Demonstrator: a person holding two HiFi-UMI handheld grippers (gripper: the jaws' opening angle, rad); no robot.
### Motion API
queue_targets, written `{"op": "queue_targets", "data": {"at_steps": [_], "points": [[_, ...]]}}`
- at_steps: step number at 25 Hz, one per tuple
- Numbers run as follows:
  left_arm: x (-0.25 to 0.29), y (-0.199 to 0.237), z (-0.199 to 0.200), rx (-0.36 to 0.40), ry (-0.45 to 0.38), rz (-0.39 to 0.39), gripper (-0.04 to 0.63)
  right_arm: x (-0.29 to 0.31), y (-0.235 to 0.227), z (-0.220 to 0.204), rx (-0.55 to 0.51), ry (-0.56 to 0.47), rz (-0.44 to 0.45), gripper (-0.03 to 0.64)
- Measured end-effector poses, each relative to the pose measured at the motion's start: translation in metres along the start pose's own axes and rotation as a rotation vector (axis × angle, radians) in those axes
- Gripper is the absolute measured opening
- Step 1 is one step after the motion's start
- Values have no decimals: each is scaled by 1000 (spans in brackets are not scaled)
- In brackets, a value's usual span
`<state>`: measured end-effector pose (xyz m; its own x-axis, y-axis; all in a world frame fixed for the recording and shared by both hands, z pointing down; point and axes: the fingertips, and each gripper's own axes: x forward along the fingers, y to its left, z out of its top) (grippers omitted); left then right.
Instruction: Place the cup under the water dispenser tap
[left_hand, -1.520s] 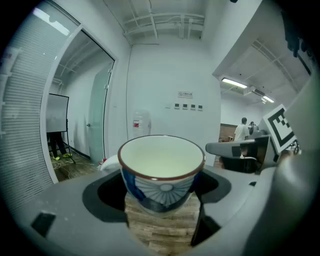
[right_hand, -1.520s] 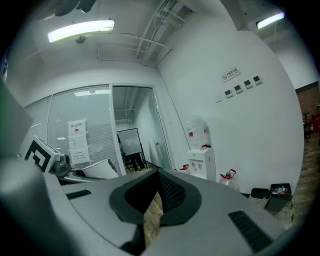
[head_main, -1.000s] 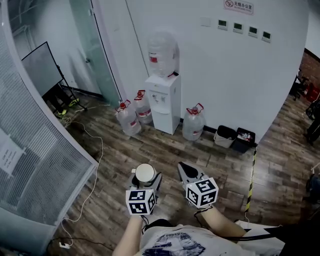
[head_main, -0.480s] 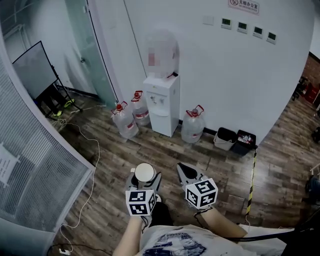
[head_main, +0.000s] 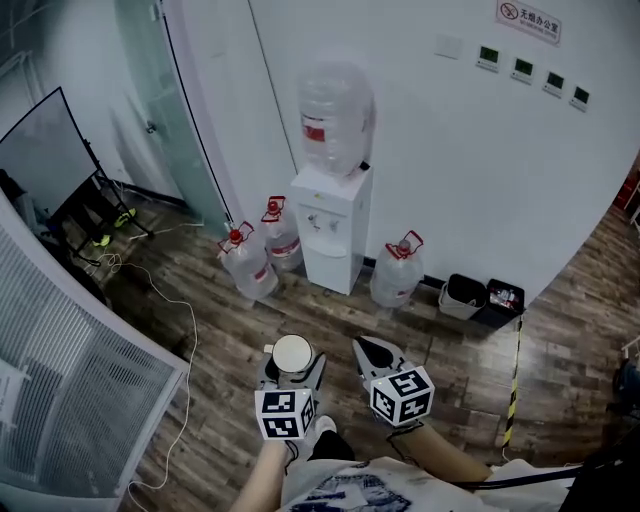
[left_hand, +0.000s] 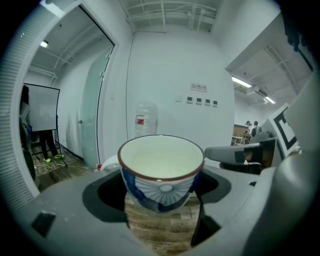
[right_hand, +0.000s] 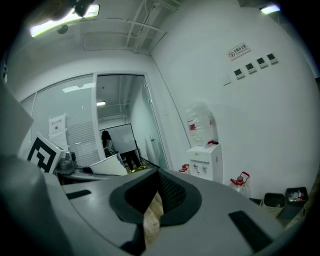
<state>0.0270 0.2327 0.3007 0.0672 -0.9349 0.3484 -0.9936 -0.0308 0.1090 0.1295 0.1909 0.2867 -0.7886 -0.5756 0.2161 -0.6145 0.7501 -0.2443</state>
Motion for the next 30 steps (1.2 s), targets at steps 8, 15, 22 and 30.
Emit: {"op": "queue_targets", "data": {"at_steps": [8,15,22,30], "points": [[87,84,44,16,16,-41,433,122,-19,33,23,0,-24,21],[143,127,65,24,30,-77,433,189,-35,46,40,7,-52,21],[184,148,67,3,60,-89,433,219,-66,45,61,37,-92,20],[245,165,75,2,91,-87,433,274,-110,51,89,58,-91,21]]}}
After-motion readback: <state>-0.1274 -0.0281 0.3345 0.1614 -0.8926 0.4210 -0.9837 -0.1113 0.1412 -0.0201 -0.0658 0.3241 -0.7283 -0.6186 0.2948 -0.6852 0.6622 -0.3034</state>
